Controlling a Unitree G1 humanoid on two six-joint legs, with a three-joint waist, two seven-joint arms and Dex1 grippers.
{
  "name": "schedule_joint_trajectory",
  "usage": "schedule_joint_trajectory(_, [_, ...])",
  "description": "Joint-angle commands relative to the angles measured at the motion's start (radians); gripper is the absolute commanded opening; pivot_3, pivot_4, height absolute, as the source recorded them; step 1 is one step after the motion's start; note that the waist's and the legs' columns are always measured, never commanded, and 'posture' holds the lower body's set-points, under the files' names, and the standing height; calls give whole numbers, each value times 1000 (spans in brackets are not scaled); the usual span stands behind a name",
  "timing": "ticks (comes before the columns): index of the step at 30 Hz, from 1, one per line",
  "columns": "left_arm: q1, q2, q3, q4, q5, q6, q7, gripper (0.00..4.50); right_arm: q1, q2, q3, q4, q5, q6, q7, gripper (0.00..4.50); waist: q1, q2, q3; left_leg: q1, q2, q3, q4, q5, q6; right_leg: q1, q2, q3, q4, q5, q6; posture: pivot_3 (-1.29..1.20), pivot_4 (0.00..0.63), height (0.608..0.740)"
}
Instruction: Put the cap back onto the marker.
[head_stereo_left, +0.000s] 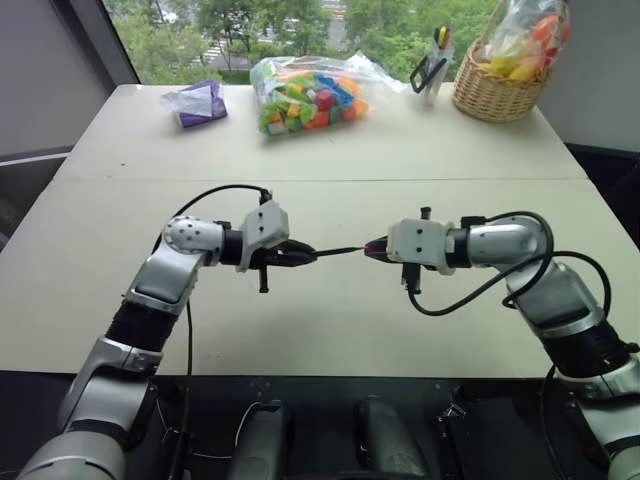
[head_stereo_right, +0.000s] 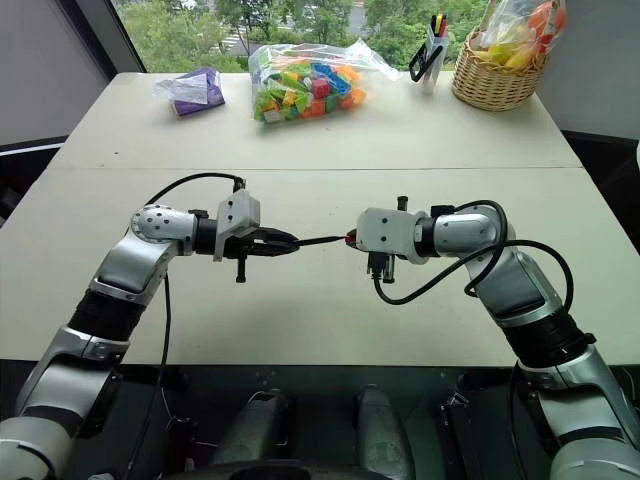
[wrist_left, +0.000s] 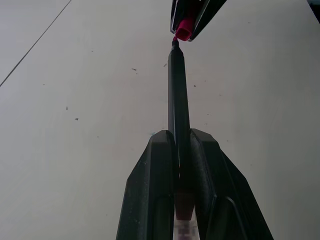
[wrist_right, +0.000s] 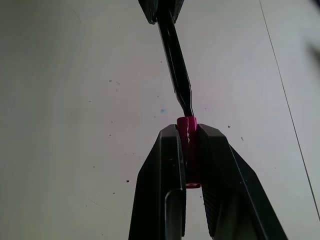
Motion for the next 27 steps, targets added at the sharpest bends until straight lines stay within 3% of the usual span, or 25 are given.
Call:
schedule_joint_trajectory(1, [0,-3,3,-48,-16,2,-3,0,-13,8,-19,-30,13,-5,-9,63,0,0,0,0,0,0,0,0,0,0,0,0,0,0,0,0,150,740])
schedule_joint_trajectory(27, [27,9,8,-99,-23,40,-9,0,-24,-8,-19,40,-26,-55,-7,63,0,0,0,0,0,0,0,0,0,0,0,0,0,0,0,0,150,740])
